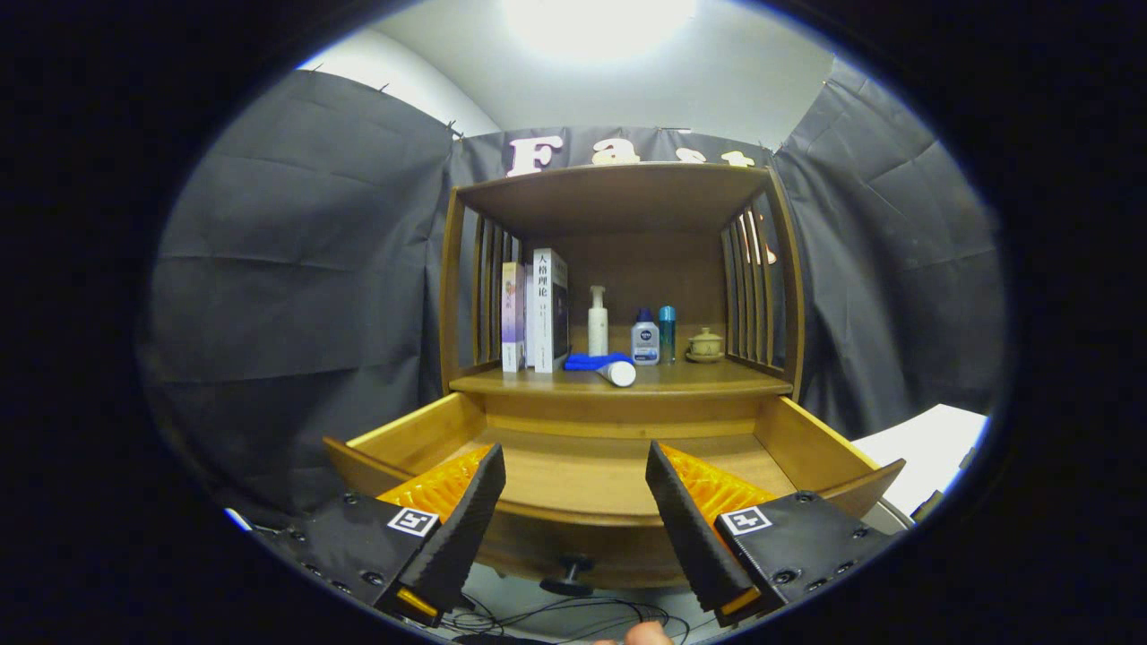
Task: Pull open the drawer, take out the items inside it, and place them on the countertop above the cabinet.
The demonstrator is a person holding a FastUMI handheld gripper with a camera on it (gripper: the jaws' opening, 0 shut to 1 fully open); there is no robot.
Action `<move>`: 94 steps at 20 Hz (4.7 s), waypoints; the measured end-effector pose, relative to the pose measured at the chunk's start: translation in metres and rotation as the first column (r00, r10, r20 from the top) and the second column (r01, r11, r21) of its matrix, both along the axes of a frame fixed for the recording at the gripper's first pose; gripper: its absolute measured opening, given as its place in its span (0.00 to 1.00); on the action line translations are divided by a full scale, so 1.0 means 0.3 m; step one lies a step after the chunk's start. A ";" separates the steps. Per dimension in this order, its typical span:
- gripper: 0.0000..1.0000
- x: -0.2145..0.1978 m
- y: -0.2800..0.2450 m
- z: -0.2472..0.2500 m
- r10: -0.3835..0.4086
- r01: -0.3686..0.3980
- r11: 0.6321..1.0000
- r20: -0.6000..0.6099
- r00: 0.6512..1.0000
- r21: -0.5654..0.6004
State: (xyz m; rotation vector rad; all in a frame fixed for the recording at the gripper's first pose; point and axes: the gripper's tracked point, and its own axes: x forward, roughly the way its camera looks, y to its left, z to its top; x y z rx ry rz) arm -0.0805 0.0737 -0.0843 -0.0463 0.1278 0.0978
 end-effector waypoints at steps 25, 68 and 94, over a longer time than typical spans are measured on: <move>0.97 -0.002 -0.027 -0.282 -0.102 0.098 0.994 -0.080 0.992 -0.045; 1.00 0.634 -0.044 -0.281 -0.193 0.187 0.980 -0.083 0.978 -0.070; 0.98 0.529 -0.048 -0.061 -0.137 0.137 0.990 -0.026 0.990 0.020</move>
